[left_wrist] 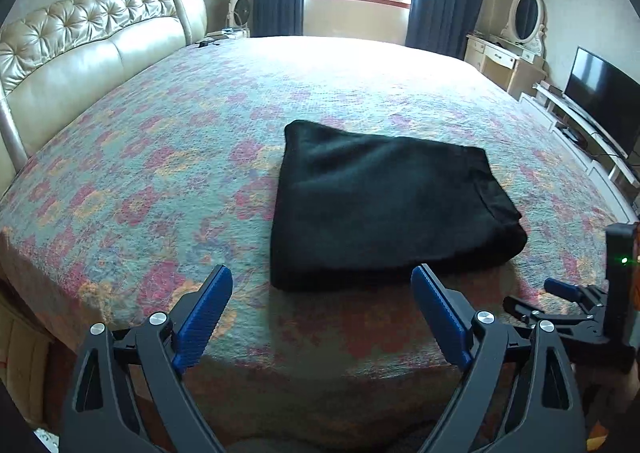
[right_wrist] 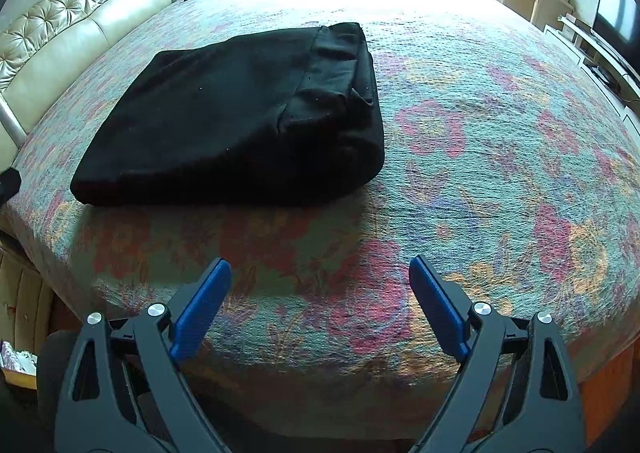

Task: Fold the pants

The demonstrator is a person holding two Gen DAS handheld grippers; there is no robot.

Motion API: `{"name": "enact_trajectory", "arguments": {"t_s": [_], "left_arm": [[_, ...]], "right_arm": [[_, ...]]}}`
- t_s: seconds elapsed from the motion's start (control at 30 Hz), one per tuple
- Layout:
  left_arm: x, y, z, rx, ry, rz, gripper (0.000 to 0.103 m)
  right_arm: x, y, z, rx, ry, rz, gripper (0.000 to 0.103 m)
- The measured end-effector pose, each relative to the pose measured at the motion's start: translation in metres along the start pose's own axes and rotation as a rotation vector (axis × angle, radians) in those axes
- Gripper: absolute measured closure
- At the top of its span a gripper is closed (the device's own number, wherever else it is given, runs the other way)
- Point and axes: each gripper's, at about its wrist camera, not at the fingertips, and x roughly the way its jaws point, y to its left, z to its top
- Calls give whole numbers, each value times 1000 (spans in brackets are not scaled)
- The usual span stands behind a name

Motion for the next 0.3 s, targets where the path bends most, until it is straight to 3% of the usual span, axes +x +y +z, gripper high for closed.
{"name": "enact_trajectory", "arguments": {"t_s": [0.07,0.13,0.3], "left_arm": [[-4,0,9,0,-44,-21,13],[-2,6,19,8,-75,6,13],[44,55,46,7,-33,99,13]], "right_arm": [[0,-1,-1,5,9,6,12],[-4,-3,2,15,10,31,12],[-21,-21,33,47,-46,86,12]]}}
